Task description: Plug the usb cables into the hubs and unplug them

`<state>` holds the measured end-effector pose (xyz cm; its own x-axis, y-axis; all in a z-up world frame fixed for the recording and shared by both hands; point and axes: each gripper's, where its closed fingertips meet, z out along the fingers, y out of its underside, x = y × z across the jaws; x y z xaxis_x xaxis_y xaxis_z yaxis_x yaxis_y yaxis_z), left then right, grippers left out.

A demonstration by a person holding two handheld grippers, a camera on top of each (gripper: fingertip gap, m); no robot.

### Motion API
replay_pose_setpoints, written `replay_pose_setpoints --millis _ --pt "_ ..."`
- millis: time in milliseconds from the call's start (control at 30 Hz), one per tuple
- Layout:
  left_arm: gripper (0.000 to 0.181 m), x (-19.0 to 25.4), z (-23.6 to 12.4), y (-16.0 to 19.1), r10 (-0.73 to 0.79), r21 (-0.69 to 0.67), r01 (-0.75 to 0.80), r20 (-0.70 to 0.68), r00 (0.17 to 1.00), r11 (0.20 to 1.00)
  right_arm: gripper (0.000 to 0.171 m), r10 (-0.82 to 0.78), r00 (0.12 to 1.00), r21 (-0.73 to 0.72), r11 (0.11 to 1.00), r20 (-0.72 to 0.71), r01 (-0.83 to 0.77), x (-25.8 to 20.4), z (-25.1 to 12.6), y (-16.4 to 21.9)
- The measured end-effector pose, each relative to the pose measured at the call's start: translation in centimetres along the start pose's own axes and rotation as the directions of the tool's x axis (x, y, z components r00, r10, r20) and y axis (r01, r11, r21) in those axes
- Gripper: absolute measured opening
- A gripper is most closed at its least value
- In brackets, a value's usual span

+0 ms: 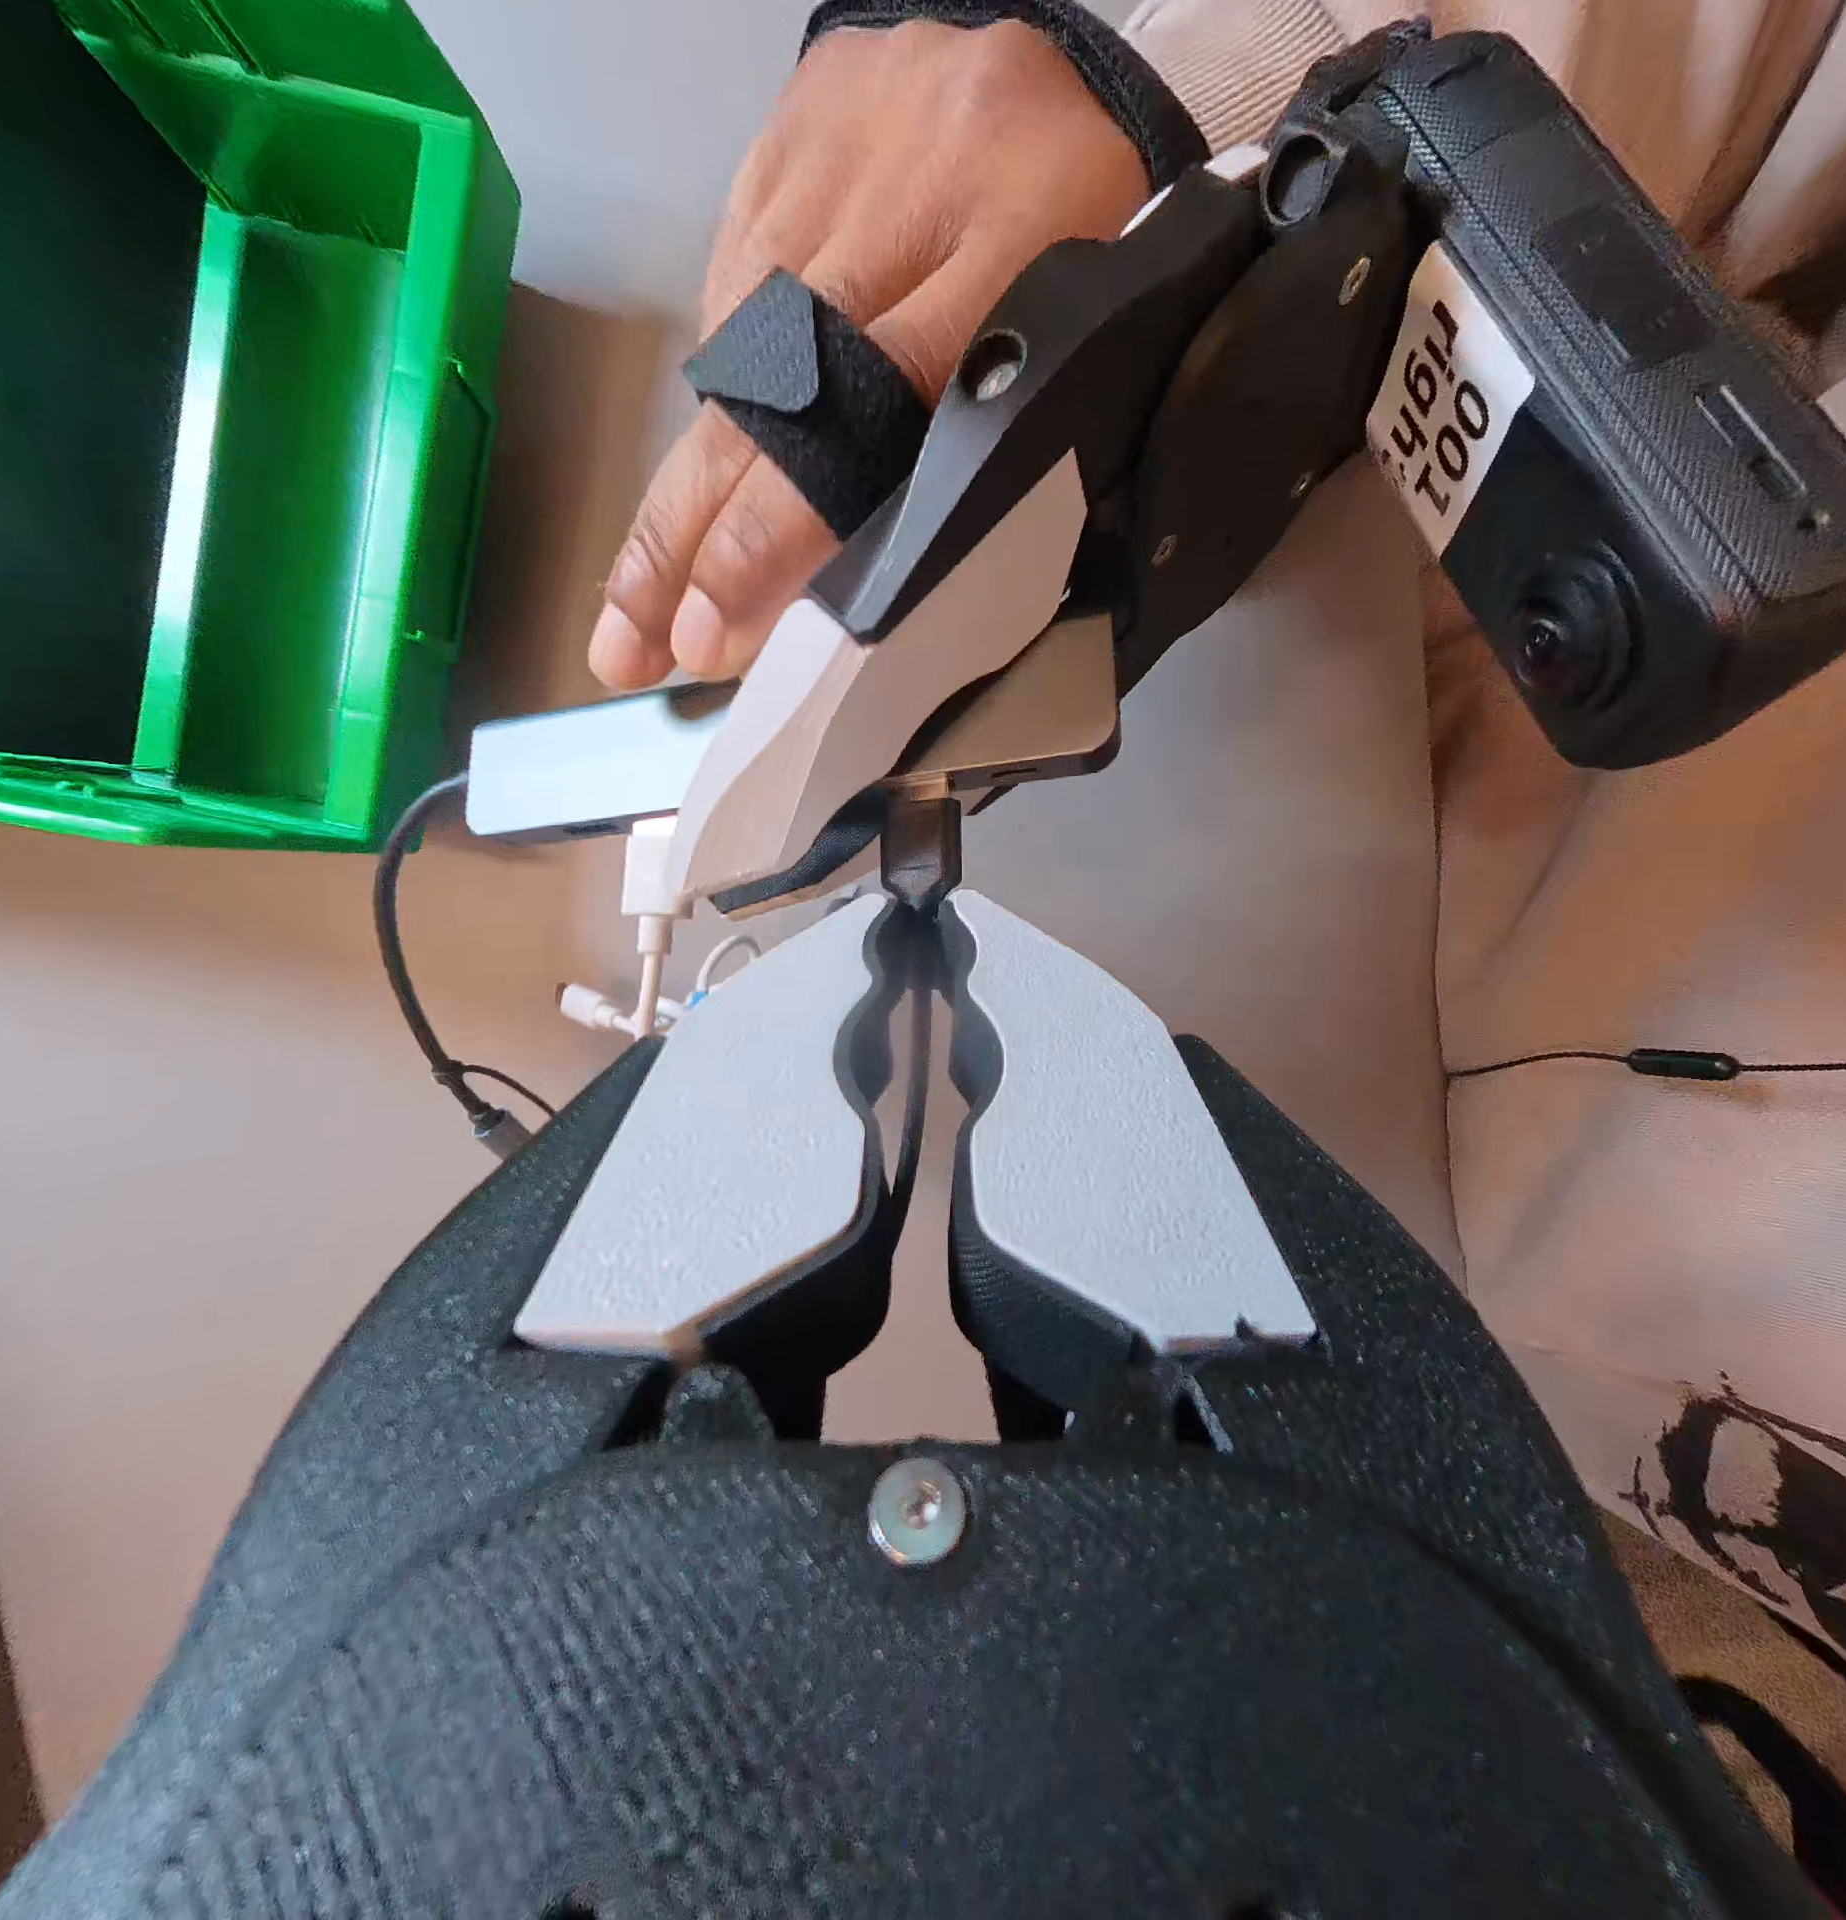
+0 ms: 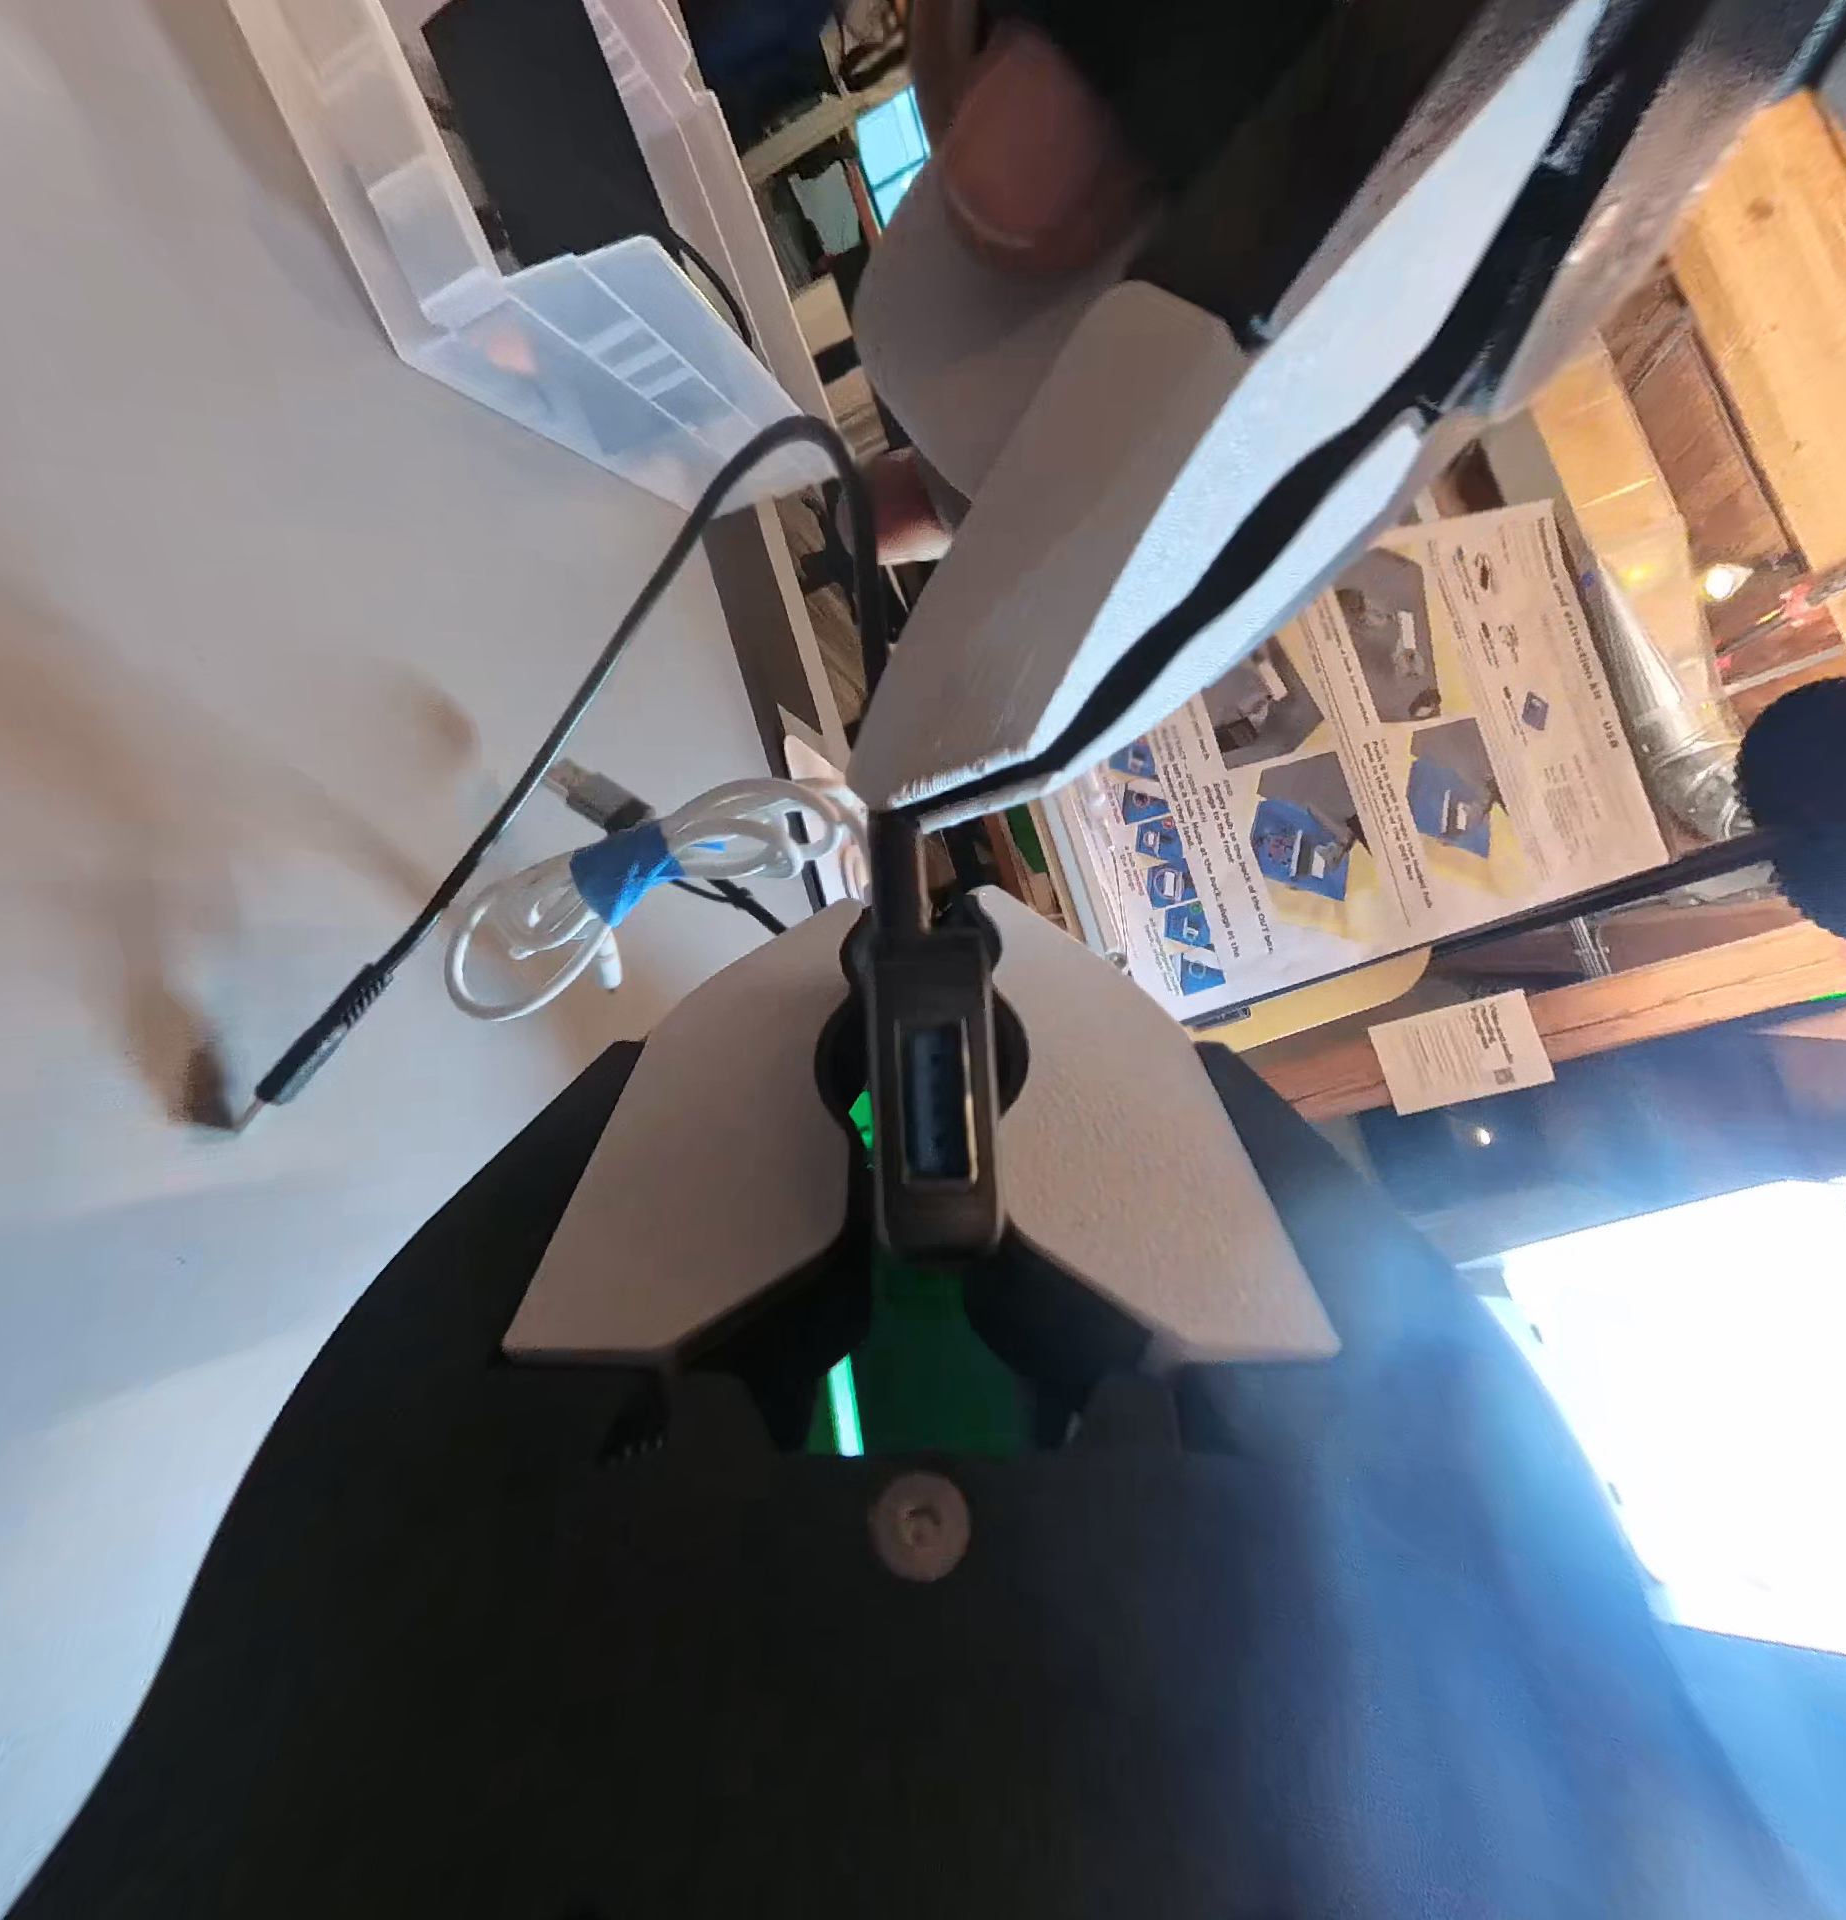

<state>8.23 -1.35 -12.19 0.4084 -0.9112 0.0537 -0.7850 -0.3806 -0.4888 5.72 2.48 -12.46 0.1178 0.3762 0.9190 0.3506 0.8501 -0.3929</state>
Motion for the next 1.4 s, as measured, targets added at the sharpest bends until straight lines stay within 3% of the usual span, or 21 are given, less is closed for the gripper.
replay_pose_setpoints --millis 33,500,633,733,767,833,933,1033,1200,1300,1400 --pt "0.006 0.0 0.0 0.2 -0.011 0.022 0.011 -0.005 1.0 1.0 0.015 -0.008 1.0 0.004 1.0 0.007 0.008 -0.2 0.0 -0.1" --pt "0.006 1.0 0.5 2.8 -0.074 0.113 0.08 -0.051 0.996 0.99 0.028 -0.07 0.984 -0.053 0.995 0.165 0.079 -2.6 -0.5 0.3" --pt "0.006 0.9 0.4 3.3 -0.103 0.124 0.111 -0.068 0.992 0.986 0.013 -0.122 0.973 -0.056 0.989 0.194 0.136 -3.3 -0.5 0.3" --pt "0.006 1.1 0.1 3.2 -0.066 0.153 0.074 -0.056 0.996 0.985 0.011 -0.116 0.974 -0.043 0.991 0.196 0.127 -2.8 -0.5 -0.1" --pt "0.012 1.1 -0.6 2.7 -0.046 0.192 0.05 -0.029 0.999 0.98 0.011 -0.103 0.978 -0.039 0.993 0.18 0.112 -1.9 -0.5 -0.2" --pt "0.045 0.5 -3.1 1.5 -0.027 0.298 0.004 0.073 0.997 0.954 0.011 -0.056 0.988 -0.037 0.997 0.141 0.062 0.7 -0.8 -0.1" --pt "0.052 -0.5 -9.5 -0.2 -0.047 0.544 -0.147 0.326 0.944 0.826 0.01 0.043 0.997 -0.044 0.998 0.069 -0.04 6.7 -1.4 0.7" --pt "0.045 -0.9 -13.7 1.8 -0.172 0.687 -0.211 0.444 0.879 0.695 0.011 0.139 0.99 -0.117 0.984 0.006 -0.137 13.7 -1.3 3.5" --pt "0.044 -2.4 -9.1 9.6 -0.36 0.728 -0.036 0.38 0.852 0.684 0.011 0.228 0.971 -0.338 0.91 -0.077 -0.241 22.1 1.4 11.4" --pt "0.038 -3.5 -6.1 12.9 -0.421 0.737 0.012 0.372 0.827 0.675 0.011 0.295 0.952 -0.453 0.84 -0.077 -0.297 23.0 3.9 16.6" --pt "0.033 -4.4 -4.0 14.9 -0.456 0.733 0.061 0.353 0.817 0.677 0.011 0.322 0.947 -0.622 0.738 -0.017 -0.262 19.9 6.1 22.1"
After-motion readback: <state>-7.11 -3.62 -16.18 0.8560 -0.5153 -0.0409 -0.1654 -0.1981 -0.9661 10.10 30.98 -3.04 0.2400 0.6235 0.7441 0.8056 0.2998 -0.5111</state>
